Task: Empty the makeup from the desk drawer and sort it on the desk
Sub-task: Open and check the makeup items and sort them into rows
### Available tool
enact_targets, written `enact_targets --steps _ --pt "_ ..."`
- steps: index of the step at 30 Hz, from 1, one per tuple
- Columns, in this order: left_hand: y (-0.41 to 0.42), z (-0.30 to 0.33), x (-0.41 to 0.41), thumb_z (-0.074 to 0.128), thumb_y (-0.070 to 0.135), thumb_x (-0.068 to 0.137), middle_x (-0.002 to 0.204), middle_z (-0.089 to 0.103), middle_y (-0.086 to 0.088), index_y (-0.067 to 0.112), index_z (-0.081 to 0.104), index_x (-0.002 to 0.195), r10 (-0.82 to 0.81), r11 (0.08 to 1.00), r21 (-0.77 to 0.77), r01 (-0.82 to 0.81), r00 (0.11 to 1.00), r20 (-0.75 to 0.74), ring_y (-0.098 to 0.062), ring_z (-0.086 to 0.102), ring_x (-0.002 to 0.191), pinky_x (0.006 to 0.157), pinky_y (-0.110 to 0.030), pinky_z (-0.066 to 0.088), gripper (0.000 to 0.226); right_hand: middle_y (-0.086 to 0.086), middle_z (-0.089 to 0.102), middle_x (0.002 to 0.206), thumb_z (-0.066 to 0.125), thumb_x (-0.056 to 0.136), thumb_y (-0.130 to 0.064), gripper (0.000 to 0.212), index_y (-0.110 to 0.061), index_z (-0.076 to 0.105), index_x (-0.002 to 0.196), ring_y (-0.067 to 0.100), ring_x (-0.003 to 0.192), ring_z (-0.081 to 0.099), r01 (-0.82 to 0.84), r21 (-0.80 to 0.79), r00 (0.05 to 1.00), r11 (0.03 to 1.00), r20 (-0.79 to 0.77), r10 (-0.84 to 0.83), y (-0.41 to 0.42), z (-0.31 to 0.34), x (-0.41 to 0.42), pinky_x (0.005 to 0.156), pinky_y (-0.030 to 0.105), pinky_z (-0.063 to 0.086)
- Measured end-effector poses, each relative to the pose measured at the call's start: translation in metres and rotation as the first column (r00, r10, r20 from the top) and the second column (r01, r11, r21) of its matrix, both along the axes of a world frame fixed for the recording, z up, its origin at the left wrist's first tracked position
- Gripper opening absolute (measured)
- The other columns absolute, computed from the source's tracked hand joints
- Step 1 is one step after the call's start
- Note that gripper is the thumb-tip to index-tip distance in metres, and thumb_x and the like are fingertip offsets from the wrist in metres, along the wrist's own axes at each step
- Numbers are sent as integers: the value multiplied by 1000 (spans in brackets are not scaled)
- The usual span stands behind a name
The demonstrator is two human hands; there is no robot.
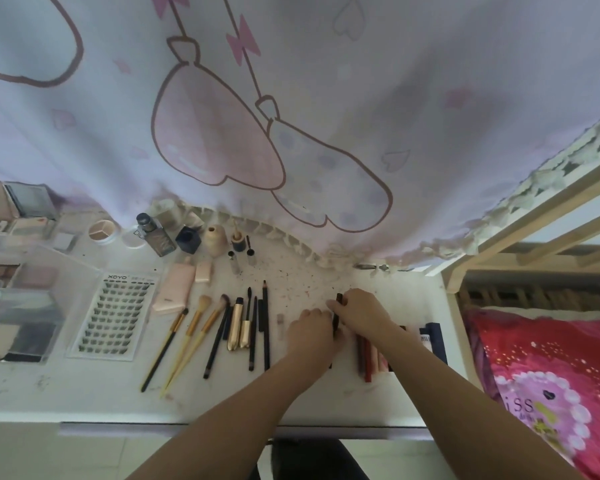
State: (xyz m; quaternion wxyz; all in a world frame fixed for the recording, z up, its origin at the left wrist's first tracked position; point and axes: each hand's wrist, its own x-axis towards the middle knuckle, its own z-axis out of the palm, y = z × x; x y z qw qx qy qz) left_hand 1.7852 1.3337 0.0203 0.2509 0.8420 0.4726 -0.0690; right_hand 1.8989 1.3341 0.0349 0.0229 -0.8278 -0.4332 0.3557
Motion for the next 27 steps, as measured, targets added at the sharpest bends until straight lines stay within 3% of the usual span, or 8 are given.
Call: enact_targets --steps 5,8,11,13,18,22,25,27 --pt "11 16 -30 40 33 98 84 57 -3 11 56 100 106 979 -189 -78 984 145 -18 53 75 62 -27 40 27 0 50 61 46 96 -29 30 -8 59 78 14 51 43 218 15 900 976 -391 -194 7 19 -18 46 23 33" --pt "16 26 -46 38 33 100 79 56 -3 11 56 96 54 955 -296 -5 986 159 -19 53 72 58 -27 38 28 0 45 57 45 97 -27 31 -9 59 76 13 48 37 290 3 857 957 -446 -258 8 23 -24 42 22 28" --pt "8 27 -66 40 33 100 94 62 -10 8 59 103 -87 916 -385 116 992 92 -20 54 78 68 -29 44 31 4 40 59 43 98 -23 32 -10 52 71 10 40 31 541 78 741 837 -514 -431 13 32 -6 32 17 22" --pt "1 19 -81 41 34 99 85 58 -4 11 58 98 5 912 -408 35 995 96 -18 55 76 66 -26 44 29 3 41 59 44 97 -18 28 -9 54 72 9 39 30 542 74 732 837 -531 -427 13 43 8 29 16 20" --pt "15 17 -76 45 36 97 79 53 1 12 56 93 173 947 -288 -144 982 78 -14 53 73 68 -26 46 27 6 57 62 46 92 -11 19 -5 61 83 12 45 42 368 -64 808 928 -471 -353 0 50 -12 38 16 23" --pt "26 19 -58 41 39 98 85 58 -3 9 60 99 73 992 -104 -77 996 -42 -18 56 77 65 -28 45 36 4 68 72 44 93 -15 19 -10 61 100 13 52 56 368 -4 860 930 -378 -342 -17 26 -32 43 18 37" --pt "30 10 -49 37 33 99 104 61 -9 7 60 102 -5 1000 2 6 985 -172 -22 55 94 73 -32 46 34 7 68 91 44 93 -8 24 -12 52 115 16 69 57 393 -28 841 919 -394 -372 -26 14 -39 53 22 43" --pt "32 2 -46 35 26 99 110 59 -10 8 60 104 -56 995 69 77 964 -260 -25 52 105 78 -34 46 31 5 68 102 47 93 -12 26 -10 54 117 17 84 59 286 6 919 958 -285 -272 -29 7 -38 65 25 47"
